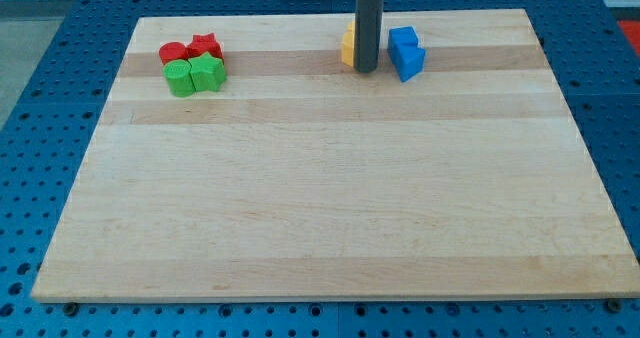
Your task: Keep arm on right side of blue cube
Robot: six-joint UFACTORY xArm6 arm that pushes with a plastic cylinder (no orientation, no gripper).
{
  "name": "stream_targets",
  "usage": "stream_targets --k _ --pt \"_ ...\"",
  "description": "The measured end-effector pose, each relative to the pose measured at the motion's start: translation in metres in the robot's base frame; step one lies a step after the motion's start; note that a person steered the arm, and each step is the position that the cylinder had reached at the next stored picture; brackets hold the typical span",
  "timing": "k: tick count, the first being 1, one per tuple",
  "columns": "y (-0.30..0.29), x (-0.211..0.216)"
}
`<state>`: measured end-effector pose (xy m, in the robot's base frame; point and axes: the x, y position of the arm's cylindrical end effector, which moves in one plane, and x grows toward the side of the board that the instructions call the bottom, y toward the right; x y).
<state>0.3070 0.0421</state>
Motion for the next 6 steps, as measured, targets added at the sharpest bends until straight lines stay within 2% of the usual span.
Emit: stream_targets --k 2,3,6 --pt "-0.002 -0.052" --pt "-0.002 -0.055" --pt "-0.013 -0.020"
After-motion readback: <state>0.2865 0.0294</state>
